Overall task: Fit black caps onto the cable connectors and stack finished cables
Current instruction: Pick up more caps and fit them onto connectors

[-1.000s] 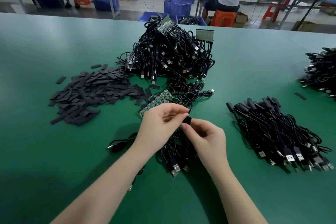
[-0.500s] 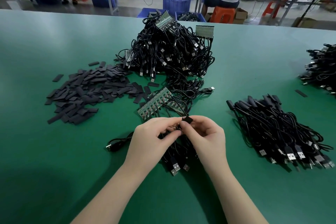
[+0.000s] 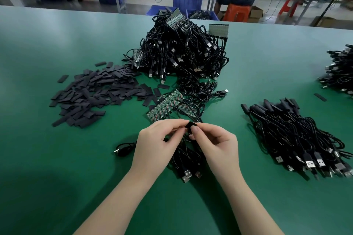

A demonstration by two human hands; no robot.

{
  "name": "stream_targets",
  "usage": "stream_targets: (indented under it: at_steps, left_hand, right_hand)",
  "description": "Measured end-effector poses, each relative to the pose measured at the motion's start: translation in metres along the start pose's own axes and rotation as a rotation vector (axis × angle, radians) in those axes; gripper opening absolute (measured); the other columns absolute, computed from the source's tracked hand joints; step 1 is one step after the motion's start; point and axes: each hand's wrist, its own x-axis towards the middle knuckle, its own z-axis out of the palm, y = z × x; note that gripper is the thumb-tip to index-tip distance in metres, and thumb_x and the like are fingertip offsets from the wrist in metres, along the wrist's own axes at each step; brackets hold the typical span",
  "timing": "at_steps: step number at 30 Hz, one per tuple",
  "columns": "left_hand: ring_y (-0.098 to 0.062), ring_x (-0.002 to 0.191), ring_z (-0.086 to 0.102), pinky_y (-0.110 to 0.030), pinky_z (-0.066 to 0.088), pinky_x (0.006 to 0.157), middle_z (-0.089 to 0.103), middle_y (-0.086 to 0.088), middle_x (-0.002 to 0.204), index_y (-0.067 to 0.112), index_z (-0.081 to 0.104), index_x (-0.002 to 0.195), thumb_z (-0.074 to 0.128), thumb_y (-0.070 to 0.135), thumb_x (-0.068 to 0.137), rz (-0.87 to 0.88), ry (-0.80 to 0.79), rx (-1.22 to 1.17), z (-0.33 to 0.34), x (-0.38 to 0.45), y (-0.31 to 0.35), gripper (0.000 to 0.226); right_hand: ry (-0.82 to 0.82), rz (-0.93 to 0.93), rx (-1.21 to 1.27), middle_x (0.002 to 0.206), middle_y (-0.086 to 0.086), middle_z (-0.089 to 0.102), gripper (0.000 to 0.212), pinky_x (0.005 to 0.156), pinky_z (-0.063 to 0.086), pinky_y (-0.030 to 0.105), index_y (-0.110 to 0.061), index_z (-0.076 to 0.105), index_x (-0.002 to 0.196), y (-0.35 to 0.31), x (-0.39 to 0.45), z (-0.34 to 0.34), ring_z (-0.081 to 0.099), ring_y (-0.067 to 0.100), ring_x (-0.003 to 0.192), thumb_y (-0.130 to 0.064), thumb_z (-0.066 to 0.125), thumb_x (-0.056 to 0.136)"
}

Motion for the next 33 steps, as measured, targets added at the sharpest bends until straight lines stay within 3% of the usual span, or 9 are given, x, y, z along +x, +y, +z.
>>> stream_targets:
  at_steps: [5,12,19,24,28,33]
  left_hand:
    - [0.008,0.096,0.064,-0.01,0.048,0.086,0.067,0.026,0.1,0.023,0.076,0.105,0.075,0.005,0.082,0.05,-0.016,0.042,0.0027,-0.0014,0.0022,0.029]
    - [0.008,0.1,0.062,-0.015,0.05,0.088,0.063,0.03,0.106,0.023,0.075,0.11,0.078,0.013,0.078,0.054,-0.068,0.016,0.0038,-0.0032,0.0041,0.034]
    - [0.012,0.095,0.062,-0.013,0.049,0.085,0.06,0.036,0.104,0.023,0.075,0.11,0.076,0.013,0.077,0.055,-0.069,0.017,0.0053,-0.0049,0.0023,0.034]
    - [0.01,0.091,0.064,-0.008,0.047,0.082,0.064,0.038,0.093,0.038,0.072,0.11,0.076,0.021,0.075,-0.006,-0.109,-0.006,0.0035,-0.0046,0.0047,0.039]
    - [0.01,0.086,0.066,-0.007,0.048,0.078,0.065,0.04,0.093,0.054,0.062,0.107,0.073,0.011,0.075,-0.074,-0.116,-0.035,-0.0005,-0.0008,0.0072,0.055]
    - [0.009,0.083,0.067,-0.005,0.048,0.076,0.068,0.035,0.089,0.053,0.065,0.106,0.073,0.003,0.077,-0.131,-0.13,-0.071,-0.0009,0.0008,0.0031,0.058]
  right_hand:
    - [-0.007,0.002,-0.047,0.083,-0.008,0.077,0.028,0.072,0.053,0.015,-0.031,0.077,0.085,0.0004,0.0015,-0.0003,0.072,0.005,0.077,-0.004,0.071,0.088]
    - [0.002,0.044,-0.021,0.078,-0.006,0.077,0.03,0.069,0.053,0.016,-0.032,0.079,0.07,0.0029,0.0048,-0.0046,0.069,0.003,0.073,-0.006,0.075,0.084]
    - [-0.002,0.05,-0.034,0.069,-0.007,0.073,0.026,0.062,0.05,0.017,-0.033,0.077,0.069,0.0055,0.0065,-0.0057,0.061,0.004,0.064,-0.009,0.08,0.079]
    - [-0.008,0.053,-0.012,0.065,-0.005,0.067,0.02,0.058,0.049,0.023,-0.027,0.073,0.067,0.0069,0.006,-0.0071,0.057,0.009,0.062,-0.013,0.081,0.078]
    - [-0.034,0.052,-0.013,0.066,-0.005,0.066,0.013,0.06,0.049,0.027,-0.027,0.07,0.067,0.0053,0.0043,-0.0049,0.057,0.011,0.064,-0.025,0.082,0.072]
    - [-0.043,0.05,-0.049,0.075,0.001,0.072,0.023,0.066,0.053,0.024,-0.032,0.076,0.078,0.006,0.004,-0.0042,0.061,0.01,0.068,-0.01,0.082,0.077]
